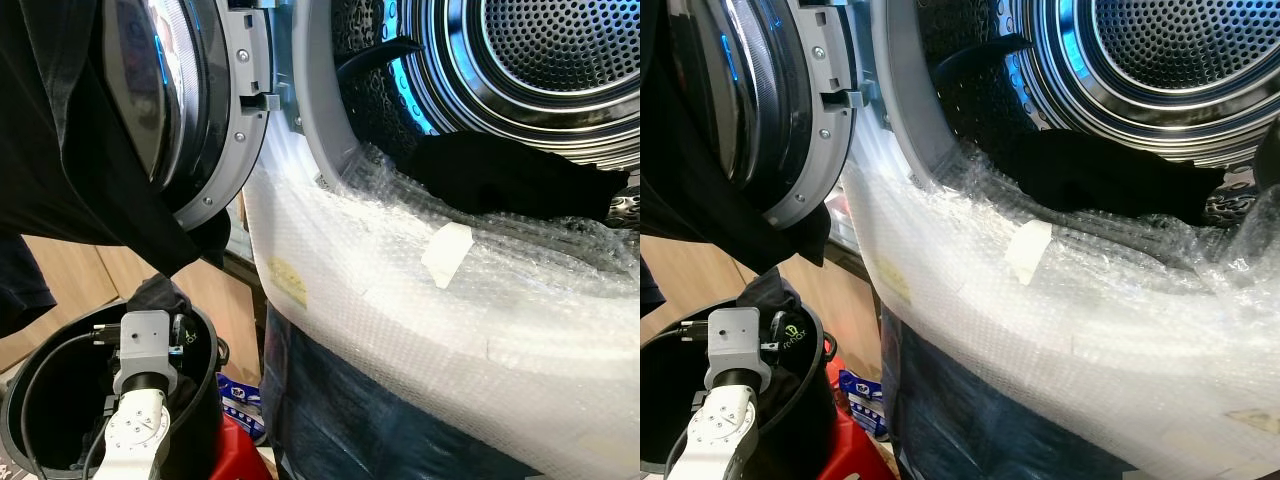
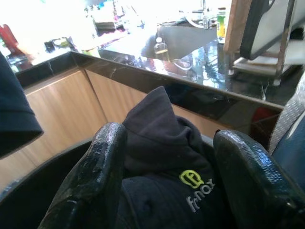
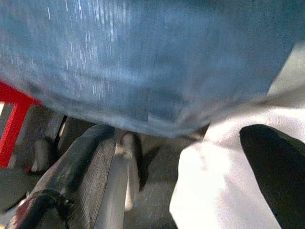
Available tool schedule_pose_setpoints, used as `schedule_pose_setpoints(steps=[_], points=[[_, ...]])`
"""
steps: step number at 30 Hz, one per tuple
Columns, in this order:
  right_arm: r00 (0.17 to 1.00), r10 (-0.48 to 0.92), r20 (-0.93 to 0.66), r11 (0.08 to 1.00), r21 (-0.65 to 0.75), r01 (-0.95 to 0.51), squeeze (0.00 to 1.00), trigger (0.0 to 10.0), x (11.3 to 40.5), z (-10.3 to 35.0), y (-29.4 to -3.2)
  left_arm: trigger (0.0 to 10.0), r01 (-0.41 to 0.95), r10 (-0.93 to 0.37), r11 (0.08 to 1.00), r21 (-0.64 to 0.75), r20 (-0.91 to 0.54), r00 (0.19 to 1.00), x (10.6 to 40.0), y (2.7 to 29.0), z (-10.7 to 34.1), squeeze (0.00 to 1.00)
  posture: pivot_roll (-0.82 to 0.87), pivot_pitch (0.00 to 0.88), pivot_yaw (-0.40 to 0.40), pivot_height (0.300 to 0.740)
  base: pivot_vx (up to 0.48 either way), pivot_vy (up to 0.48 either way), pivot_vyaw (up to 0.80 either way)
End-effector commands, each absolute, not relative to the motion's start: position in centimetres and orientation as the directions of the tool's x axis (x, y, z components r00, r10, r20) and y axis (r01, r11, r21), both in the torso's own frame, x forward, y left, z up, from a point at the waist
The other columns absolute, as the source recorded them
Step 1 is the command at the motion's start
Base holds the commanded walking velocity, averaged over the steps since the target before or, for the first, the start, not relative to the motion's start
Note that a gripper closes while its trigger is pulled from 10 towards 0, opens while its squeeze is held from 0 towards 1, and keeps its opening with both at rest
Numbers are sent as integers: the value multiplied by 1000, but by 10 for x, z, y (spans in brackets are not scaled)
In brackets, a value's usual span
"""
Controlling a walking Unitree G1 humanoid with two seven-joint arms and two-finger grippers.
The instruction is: Clothes washing
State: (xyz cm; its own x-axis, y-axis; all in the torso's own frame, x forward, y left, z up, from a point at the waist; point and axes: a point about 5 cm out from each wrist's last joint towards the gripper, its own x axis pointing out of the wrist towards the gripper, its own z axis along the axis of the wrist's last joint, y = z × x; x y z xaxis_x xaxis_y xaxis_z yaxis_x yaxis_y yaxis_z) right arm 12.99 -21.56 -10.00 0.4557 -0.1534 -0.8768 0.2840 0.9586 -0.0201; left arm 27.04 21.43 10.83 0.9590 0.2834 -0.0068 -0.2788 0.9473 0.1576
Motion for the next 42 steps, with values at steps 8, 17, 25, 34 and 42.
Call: schedule_pose_setpoints(steps=[8,17,25,34,42], points=[[468,-172,-867,984,-172,44,0,10000,132,-101,-207,10000,-342,339,940,-15,-106,935,258,223,102,0,77,0,-3,740,0,0,0],[492,-178,-852,984,-162,74,0,10000,142,-99,-202,10000,-460,428,878,-129,-219,877,256,250,97,1000,64,0,7,740,0,0,0],[512,-179,-840,984,-149,100,0,10000,149,-96,-197,10000,-433,412,900,-53,-229,882,261,270,99,1000,52,0,6,740,0,0,0],[529,-185,-828,983,-164,86,0,10000,158,-92,-202,10000,-356,313,930,-93,-309,898,284,281,98,1000,44,0,-25,740,0,0,0],[549,-180,-816,977,-212,7,0,10000,165,-87,-216,10000,-284,214,941,-186,-325,921,309,273,98,1000,36,8,-47,740,0,0,0]])
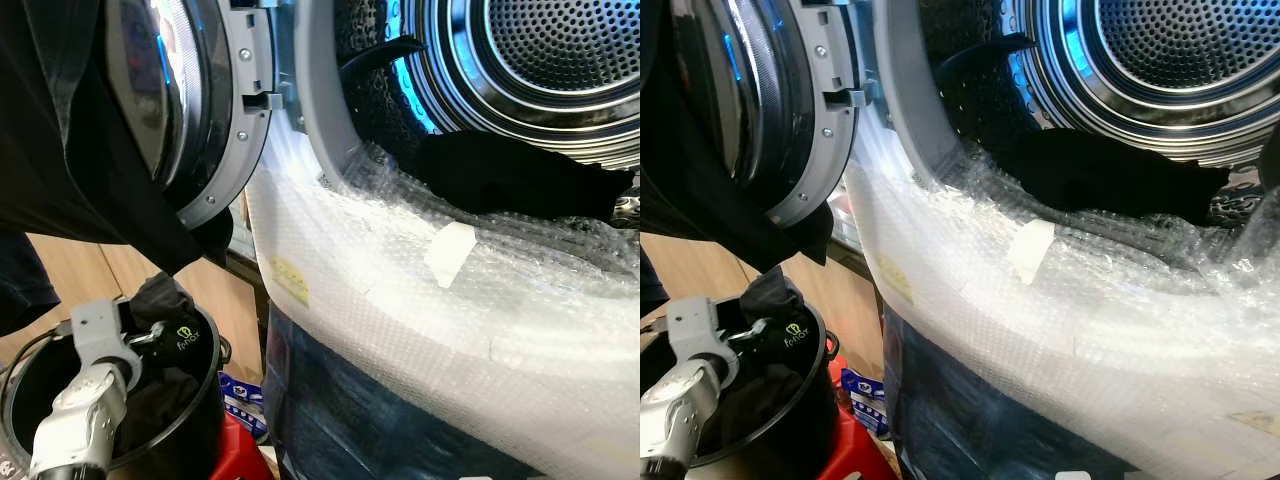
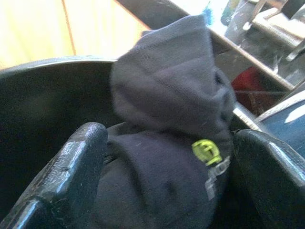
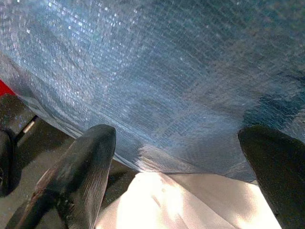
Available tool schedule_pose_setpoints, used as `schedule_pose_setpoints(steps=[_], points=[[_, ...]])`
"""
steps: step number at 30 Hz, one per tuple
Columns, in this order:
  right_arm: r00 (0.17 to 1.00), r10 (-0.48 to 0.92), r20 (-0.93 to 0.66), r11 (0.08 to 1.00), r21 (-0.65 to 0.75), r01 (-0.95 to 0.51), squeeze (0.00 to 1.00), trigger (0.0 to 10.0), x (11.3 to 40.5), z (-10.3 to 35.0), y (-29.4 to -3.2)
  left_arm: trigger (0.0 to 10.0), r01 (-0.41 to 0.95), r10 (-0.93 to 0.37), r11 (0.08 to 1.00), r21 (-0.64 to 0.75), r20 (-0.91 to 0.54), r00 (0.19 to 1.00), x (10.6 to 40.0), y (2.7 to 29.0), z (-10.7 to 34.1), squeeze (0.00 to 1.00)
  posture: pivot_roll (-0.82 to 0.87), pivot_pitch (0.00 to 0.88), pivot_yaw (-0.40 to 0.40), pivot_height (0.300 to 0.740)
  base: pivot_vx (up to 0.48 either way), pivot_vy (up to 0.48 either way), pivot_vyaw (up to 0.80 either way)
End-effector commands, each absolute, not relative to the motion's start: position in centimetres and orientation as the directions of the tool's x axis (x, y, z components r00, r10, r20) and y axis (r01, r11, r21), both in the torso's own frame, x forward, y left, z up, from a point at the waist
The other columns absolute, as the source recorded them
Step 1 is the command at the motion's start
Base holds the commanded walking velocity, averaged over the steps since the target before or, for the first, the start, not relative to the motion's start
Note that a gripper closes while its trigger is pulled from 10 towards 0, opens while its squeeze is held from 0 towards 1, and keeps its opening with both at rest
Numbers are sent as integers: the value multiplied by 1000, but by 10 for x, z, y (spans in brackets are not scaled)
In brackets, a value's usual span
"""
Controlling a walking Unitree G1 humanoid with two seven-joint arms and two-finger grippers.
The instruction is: Clothes washing
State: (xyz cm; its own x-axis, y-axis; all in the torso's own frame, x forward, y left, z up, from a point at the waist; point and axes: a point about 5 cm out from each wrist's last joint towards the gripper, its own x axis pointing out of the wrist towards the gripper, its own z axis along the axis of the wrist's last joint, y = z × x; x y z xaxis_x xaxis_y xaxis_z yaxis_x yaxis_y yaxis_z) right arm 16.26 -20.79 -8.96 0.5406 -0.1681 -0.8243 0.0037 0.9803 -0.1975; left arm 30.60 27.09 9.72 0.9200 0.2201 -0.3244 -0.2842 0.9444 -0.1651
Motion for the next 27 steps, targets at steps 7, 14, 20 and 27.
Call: schedule_pose_setpoints(steps=[7,14,20,27], points=[[549,-181,-816,977,-213,5,0,10000,165,-87,-217,10000,-275,203,942,-191,-327,923,312,274,96,1000,36,8,-47,740,0,0,0],[531,-191,-826,972,-233,-13,0,10000,158,-88,-227,10000,-347,267,926,-146,-394,879,308,272,76,1000,1,25,-69,740,0,0,0],[537,-186,-823,972,-235,-22,0,10000,159,-87,-228,10000,-396,308,906,-147,-409,859,307,272,69,1000,-33,30,-78,740,0,0,0],[529,-196,-826,969,-245,-24,0,10000,158,-86,-234,10000,-477,356,859,-186,-452,818,307,268,58,0,-33,33,-98,740,0,0,0]])
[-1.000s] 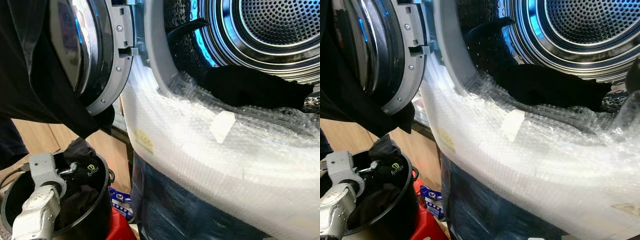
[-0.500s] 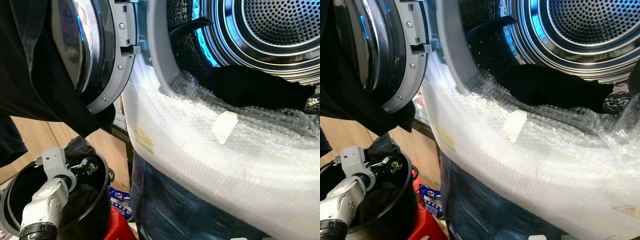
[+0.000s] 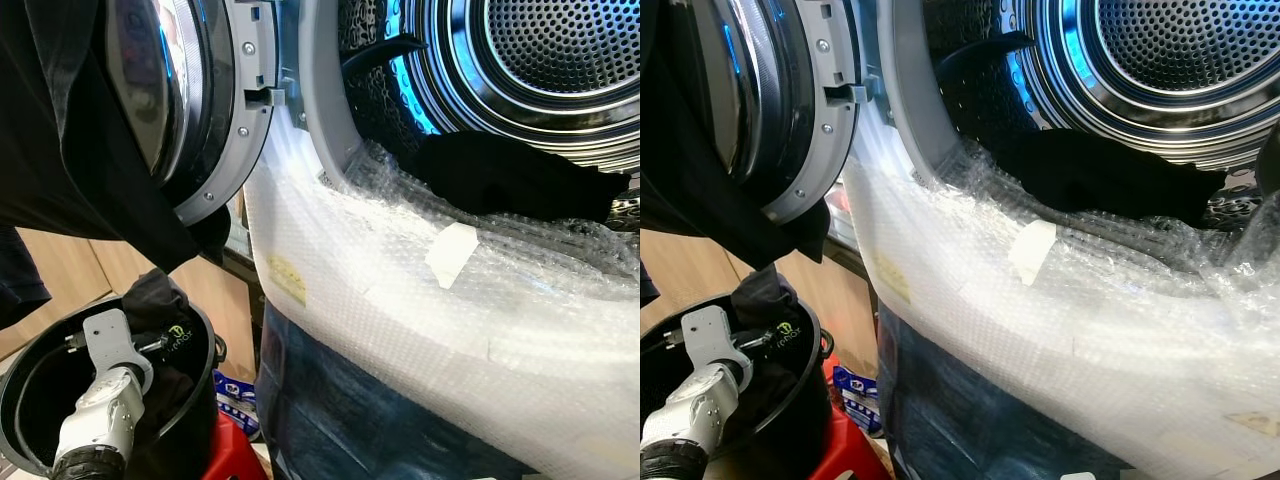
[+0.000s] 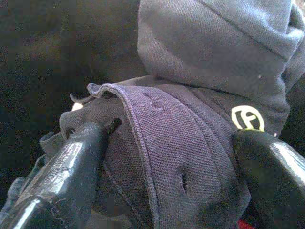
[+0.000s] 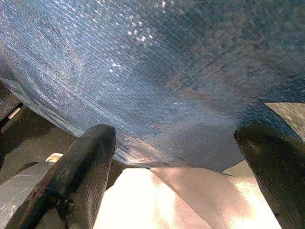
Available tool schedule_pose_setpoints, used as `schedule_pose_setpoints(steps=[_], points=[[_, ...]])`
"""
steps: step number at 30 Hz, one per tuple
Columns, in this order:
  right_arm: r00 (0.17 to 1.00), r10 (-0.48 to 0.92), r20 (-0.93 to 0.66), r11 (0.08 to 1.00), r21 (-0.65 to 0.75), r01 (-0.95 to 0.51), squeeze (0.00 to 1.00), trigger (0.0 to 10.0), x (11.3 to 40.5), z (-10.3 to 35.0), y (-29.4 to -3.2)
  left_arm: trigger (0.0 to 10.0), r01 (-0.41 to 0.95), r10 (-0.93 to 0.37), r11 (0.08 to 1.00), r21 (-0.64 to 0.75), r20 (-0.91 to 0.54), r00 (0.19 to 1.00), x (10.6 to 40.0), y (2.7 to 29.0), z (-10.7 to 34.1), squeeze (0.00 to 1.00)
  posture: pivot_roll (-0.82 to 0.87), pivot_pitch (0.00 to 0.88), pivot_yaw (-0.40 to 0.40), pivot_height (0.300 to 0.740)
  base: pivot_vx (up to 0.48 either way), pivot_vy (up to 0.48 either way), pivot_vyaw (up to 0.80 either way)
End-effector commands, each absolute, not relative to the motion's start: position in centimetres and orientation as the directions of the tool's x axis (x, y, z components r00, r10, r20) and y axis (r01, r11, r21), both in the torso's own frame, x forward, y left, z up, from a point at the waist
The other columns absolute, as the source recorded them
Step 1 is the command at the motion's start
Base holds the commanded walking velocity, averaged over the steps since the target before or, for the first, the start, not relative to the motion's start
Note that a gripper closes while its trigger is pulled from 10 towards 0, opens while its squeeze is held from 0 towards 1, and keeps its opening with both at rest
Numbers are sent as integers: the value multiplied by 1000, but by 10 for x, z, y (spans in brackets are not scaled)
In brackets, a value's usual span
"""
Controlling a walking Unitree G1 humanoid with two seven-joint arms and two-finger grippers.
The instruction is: Clothes washing
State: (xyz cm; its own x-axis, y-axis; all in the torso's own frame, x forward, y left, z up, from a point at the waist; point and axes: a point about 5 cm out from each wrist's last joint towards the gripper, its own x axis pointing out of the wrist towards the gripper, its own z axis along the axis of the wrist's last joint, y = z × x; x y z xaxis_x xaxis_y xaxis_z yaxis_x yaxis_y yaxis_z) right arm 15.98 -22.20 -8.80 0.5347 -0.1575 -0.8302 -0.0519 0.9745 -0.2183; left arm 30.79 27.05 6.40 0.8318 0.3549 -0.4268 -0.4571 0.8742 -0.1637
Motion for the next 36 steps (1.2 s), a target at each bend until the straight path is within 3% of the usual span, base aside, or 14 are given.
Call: schedule_pose_setpoints(steps=[1,11,12,16,30,36], points=[[529,-187,-828,972,-235,-25,0,10000,158,-86,-233,10000,-478,356,861,-173,-465,811,307,266,55,0,-28,32,-100,740,0,0,0],[527,-172,-832,968,-241,-65,0,10000,158,-87,-229,10000,-499,355,840,-213,-480,802,308,264,51,0,-26,33,-99,740,0,0,0],[531,-158,-832,972,-226,-64,0,10000,162,-87,-223,0,-488,318,830,-272,-488,813,311,260,53,0,-25,33,-97,740,0,0,0],[531,-125,-838,975,-203,-89,0,10000,168,-87,-210,0,-483,276,797,-363,-493,825,315,256,57,0,-8,36,-94,740,0,0,0],[515,-120,-849,972,-207,-113,0,10000,167,-88,-209,0,-481,272,800,-359,-498,824,315,259,58,0,-2,1,-99,740,0,0,0],[489,-166,-857,979,-203,-23,0,10000,162,-89,-218,0,-489,294,803,-339,-489,821,315,269,62,0,10,0,-99,740,0,0,0]])
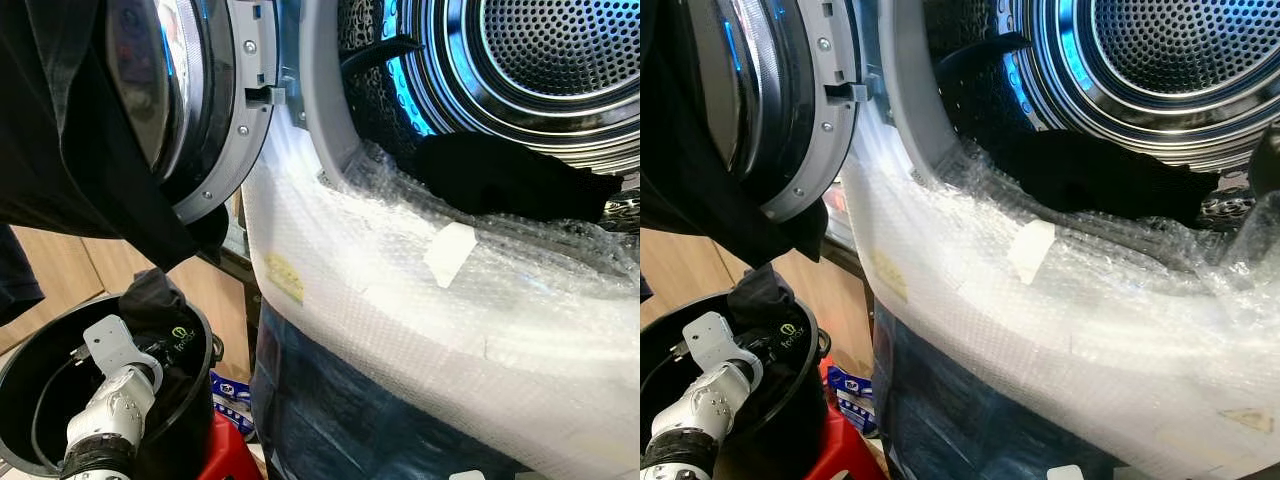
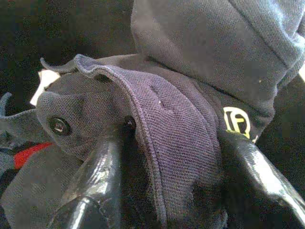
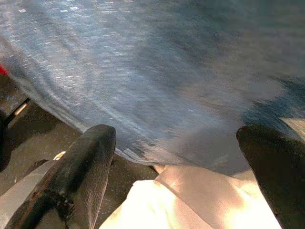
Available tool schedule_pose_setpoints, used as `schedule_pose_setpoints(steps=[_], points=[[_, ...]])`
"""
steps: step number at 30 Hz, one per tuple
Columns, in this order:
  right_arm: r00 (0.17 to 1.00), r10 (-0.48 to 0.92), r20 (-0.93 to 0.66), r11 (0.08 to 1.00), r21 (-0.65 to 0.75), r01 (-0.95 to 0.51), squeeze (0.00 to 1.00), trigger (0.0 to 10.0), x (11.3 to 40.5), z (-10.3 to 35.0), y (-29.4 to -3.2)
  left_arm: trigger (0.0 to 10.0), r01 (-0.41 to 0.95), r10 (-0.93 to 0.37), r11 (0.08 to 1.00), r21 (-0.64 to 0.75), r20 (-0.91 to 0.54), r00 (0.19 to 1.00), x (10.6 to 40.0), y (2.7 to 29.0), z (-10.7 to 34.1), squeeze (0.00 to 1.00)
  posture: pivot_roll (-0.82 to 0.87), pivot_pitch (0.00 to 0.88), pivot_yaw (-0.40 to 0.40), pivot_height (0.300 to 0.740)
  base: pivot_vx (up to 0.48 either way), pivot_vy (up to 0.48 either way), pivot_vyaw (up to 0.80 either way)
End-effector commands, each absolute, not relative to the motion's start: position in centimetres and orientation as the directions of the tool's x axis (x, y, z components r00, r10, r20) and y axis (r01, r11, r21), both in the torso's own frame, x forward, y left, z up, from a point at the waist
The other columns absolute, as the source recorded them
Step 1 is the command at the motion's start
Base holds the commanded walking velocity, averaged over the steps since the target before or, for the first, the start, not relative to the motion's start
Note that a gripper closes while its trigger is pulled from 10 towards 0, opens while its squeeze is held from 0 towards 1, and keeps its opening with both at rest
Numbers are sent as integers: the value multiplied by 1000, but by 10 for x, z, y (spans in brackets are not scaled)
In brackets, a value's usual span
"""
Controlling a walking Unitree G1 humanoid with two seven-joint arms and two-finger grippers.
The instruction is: Clothes washing
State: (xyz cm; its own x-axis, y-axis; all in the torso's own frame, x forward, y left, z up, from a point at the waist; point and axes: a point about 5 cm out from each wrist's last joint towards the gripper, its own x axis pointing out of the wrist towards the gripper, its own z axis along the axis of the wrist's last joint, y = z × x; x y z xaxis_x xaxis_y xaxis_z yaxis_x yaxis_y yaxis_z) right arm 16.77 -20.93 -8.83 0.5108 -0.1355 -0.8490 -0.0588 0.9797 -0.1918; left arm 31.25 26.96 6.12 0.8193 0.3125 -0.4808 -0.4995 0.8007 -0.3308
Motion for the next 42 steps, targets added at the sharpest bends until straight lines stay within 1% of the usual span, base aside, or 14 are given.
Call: schedule_pose_setpoints(steps=[1,10,16,21,27,29,30,32,33,35,36,39,40,42], points=[[488,-165,-857,979,-202,-23,0,10000,162,-89,-217,0,-492,298,803,-336,-489,820,314,270,63,0,10,0,-99,740,0,0,0],[484,-167,-859,983,-181,17,0,10000,165,-89,-213,0,-482,298,812,-330,-476,827,315,272,66,0,28,0,-97,740,0,0,0],[488,-158,-858,983,-186,-9,0,10000,169,-88,-210,0,-477,294,812,-336,-470,832,314,273,68,0,44,0,-91,740,0,0,0],[496,-164,-853,983,-181,14,0,10000,173,-87,-206,0,-525,349,797,-298,-483,803,308,282,66,0,37,0,-78,740,0,0,0],[512,-178,-840,984,-167,68,0,10000,179,-84,-208,0,-487,339,811,-324,-418,843,317,286,87,0,2,0,-46,740,0,0,0],[512,-186,-839,983,-164,88,0,10000,178,-84,-211,0,-425,311,848,-317,-352,883,321,282,101,0,-2,0,-44,740,0,0,0],[506,-191,-841,982,-159,106,0,10000,176,-84,-214,0,-342,263,888,-308,-269,926,325,276,118,0,1,0,-42,740,0,0,0],[497,-196,-845,980,-156,123,0,10000,173,-85,-217,0,-250,199,923,-292,-194,961,326,271,136,0,11,0,-39,740,0,0,0],[491,-197,-849,980,-164,110,0,10000,170,-86,-218,0,-161,122,945,-283,-153,981,324,265,150,0,14,0,-36,740,0,0,0],[485,-199,-852,980,-166,112,0,10000,167,-88,-218,0,-66,27,959,-274,-142,989,322,258,161,0,24,0,-30,740,0,0,0],[485,-199,-852,980,-166,112,0,10000,167,-88,-218,0,-66,27,959,-274,-142,989,322,258,161,0,24,0,-30,740,0,0,0],[471,-202,-858,979,-166,119,0,10000,162,-90,-218,0,196,-219,967,-161,-142,965,315,234,179,0,38,0,-30,740,0,0,0],[469,-198,-861,980,-171,100,0,10000,161,-90,-217,0,314,-324,944,-98,-120,938,312,218,189,0,41,0,-31,740,0,0,0],[470,-196,-861,981,-172,94,0,10000,161,-90,-217,0,346,-356,932,-110,-100,929,311,209,196,0,43,0,-31,740,0,0,0]])
